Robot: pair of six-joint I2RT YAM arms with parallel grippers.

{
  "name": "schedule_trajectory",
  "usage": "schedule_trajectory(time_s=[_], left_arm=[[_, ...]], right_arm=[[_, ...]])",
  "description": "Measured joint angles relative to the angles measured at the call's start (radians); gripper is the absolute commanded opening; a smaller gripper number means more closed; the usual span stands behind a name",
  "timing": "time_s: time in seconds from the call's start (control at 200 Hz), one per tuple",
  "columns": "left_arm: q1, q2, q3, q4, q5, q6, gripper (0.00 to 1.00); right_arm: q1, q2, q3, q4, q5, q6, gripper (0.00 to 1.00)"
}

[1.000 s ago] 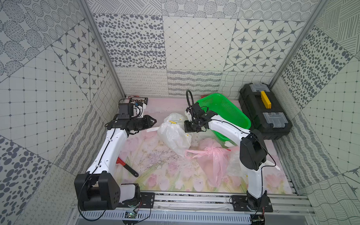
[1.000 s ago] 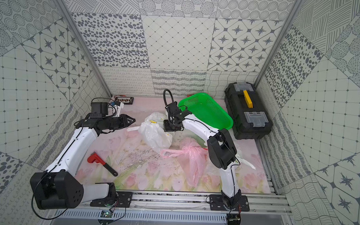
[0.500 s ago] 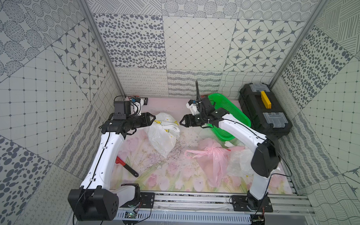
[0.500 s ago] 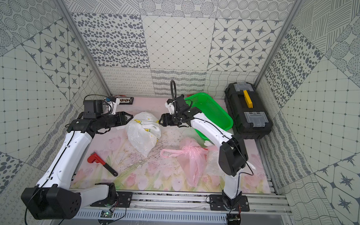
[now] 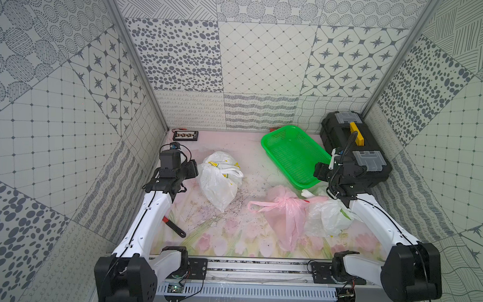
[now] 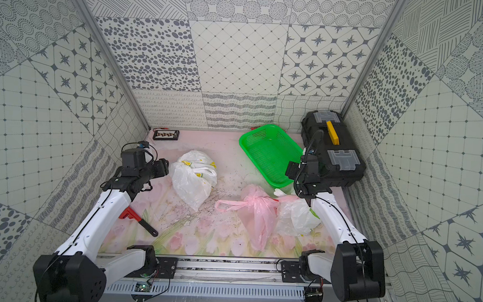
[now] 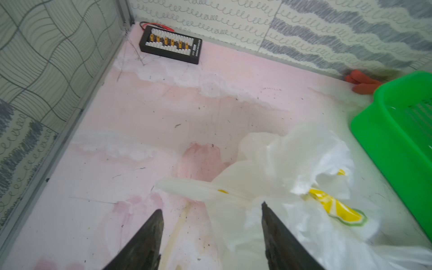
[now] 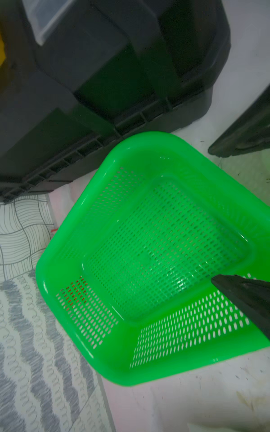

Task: Place the pears into plastic bags & tie knots
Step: Move the plastic bag to the center of the board, then reset both arms

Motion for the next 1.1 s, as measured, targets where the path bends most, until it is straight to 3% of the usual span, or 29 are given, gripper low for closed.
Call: schedule_trajectory(time_s=[0.175, 0.385, 0.805, 1.101], left_arm=[[0.000, 0.007, -0.114, 0.148, -0.122, -0.018, 0.66], [-0.002, 0.045, -0.240, 0.306, -0.177, -0.025, 0.67], [0.005, 0.184, -0.381, 0.638, -0.171, 0.032, 0.68], [0.014, 0.158, -0.438, 0.758, -0.154, 0.052, 0.68]], right_arm=[[0.000, 0.012, -0.101, 0.169, 0.030, -0.024, 0.81], [0.000, 0.107, -0.189, 0.367, 0.082, -0.121, 0.83], [-0.011, 0.230, -0.303, 0.775, 0.052, -0.238, 0.85], [-0.024, 0.311, -0.356, 1.016, 0.021, -0.237, 0.86]])
